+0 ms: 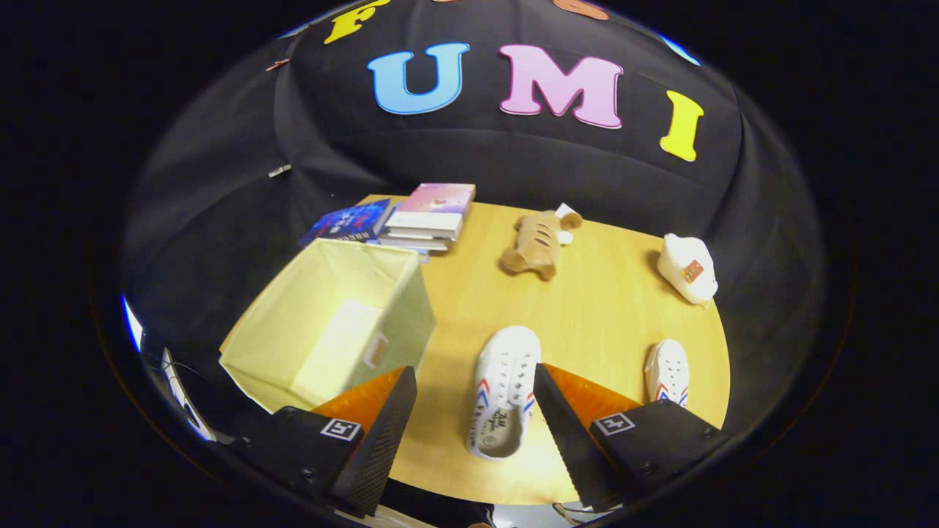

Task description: Open the storage box then place both shoes into the box .Put the left shoe in first, then the right shoe, with the right side of both shoes facing outward in a uniform manner.

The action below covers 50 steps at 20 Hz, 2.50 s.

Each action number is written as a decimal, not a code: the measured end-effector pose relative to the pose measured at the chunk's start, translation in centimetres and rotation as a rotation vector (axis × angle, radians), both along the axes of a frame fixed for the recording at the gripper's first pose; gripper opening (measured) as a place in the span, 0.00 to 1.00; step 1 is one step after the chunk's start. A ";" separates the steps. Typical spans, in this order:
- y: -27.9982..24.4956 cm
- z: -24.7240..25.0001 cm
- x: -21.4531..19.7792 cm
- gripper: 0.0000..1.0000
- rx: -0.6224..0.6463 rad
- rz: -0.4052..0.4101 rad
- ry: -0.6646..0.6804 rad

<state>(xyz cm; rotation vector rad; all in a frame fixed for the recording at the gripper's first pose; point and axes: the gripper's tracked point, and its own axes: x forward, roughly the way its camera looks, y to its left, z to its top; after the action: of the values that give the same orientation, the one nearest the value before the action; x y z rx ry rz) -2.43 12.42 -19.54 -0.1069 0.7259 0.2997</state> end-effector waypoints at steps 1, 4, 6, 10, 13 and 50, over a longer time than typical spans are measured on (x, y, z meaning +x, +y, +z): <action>-1.3 -1.2 -0.2 0.98 -0.021 -0.006 0.018; -4.5 -5.2 0.1 0.98 -0.080 -0.019 0.074; -5.2 -7.9 0.3 0.99 -0.086 -0.011 0.130; -5.6 -11.9 1.8 0.97 -0.105 0.027 0.171; -5.2 -14.6 2.1 0.93 -0.094 0.060 0.252; 4.7 7.2 -0.4 0.05 0.390 -0.252 0.118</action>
<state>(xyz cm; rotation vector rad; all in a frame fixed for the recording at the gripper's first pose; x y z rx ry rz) -2.83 17.17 -12.38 0.3728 0.7762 0.2023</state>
